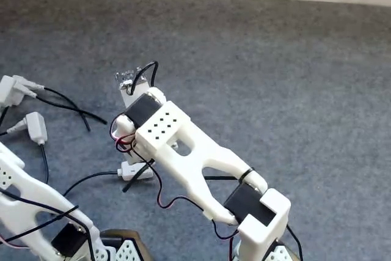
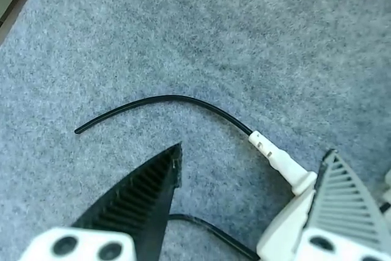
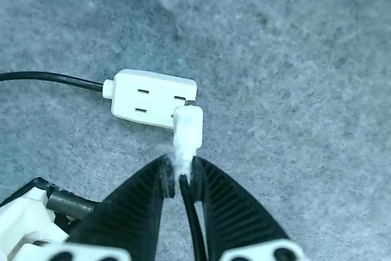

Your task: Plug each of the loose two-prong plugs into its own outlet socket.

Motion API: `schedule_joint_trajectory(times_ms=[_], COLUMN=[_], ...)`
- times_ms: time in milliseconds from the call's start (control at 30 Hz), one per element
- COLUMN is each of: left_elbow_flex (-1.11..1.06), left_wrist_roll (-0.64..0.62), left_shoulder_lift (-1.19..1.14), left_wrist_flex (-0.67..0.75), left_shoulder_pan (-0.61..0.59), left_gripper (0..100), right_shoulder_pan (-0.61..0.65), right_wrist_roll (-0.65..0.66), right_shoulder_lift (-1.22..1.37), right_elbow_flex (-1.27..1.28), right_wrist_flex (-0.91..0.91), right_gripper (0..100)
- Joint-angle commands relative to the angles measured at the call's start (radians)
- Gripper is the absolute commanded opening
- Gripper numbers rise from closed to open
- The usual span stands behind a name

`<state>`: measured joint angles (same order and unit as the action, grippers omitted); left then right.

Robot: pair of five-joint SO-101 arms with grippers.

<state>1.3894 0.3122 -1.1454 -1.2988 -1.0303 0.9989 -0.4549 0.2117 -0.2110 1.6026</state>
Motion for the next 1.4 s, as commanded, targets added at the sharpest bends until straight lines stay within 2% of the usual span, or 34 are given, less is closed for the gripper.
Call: schedule_joint_trajectory(times_ms=[0, 300, 500, 733, 1133, 1367], left_elbow_flex=[0.050, 0.050, 0.050, 0.050, 0.050, 0.050], left_wrist_roll=[-0.002, -0.002, -0.002, -0.002, -0.002, -0.002], left_shoulder_lift=[0.021, 0.021, 0.021, 0.021, 0.021, 0.021], left_wrist_flex=[-0.006, -0.005, -0.003, -0.005, -0.005, -0.005], left_shoulder_pan=[-0.001, -0.001, -0.001, -0.001, -0.001, -0.001], left_gripper=[35, 35, 35, 35, 35, 35], right_shoulder_pan=[0.012, 0.027, 0.025, 0.028, 0.031, 0.085], right_wrist_roll=[-0.021, -0.026, -0.021, -0.018, -0.023, -0.025], right_shoulder_lift=[-0.010, -0.012, -0.018, -0.013, -0.012, -0.010], right_elbow_flex=[-0.050, 0.166, 0.168, 0.030, 0.016, 0.016], right_wrist_flex=[-0.012, -0.168, -0.136, -0.002, -0.005, -0.033], right_gripper=[0.5, 0.5, 0.5, 0.5, 0.5, 0.5])
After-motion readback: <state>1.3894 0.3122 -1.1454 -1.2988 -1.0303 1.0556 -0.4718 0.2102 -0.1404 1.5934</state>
